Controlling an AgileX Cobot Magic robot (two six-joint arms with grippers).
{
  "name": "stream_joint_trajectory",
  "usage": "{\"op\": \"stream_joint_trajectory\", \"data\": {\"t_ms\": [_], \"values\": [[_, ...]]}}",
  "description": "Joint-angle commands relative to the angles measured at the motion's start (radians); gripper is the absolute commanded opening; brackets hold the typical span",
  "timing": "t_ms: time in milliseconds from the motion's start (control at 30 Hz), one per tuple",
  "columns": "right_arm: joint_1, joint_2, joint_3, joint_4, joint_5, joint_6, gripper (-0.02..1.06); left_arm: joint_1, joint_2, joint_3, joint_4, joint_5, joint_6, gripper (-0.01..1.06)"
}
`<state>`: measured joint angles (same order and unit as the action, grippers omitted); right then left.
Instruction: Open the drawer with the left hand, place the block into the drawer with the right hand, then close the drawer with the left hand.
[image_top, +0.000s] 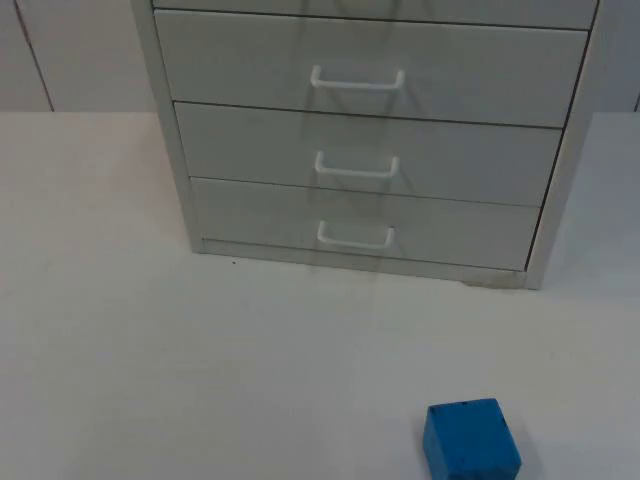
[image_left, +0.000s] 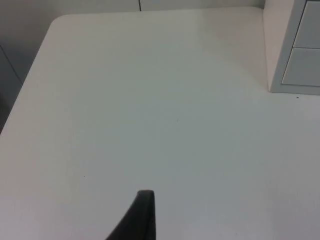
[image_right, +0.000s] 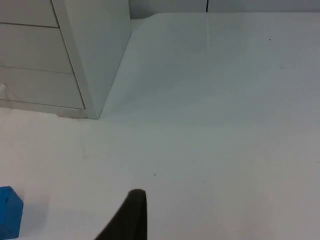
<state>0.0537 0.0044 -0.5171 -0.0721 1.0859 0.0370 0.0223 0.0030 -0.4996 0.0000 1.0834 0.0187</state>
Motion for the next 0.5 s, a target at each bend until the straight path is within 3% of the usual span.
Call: {"op": "stream_joint_trajectory", "data": {"t_ms": [0,467], "values": [[0.0,-0.004,0.002,-0.002,-0.009,-0.016,1.05,-0.001,-0.003,0.005,-0.007,-0.01,-0.001,1.05],[0.0,-0.004,0.0,-0.002,-0.012,-0.03,1.05,-0.001,-0.003,0.005,-0.007,-0.01,-0.001,1.05]]}}
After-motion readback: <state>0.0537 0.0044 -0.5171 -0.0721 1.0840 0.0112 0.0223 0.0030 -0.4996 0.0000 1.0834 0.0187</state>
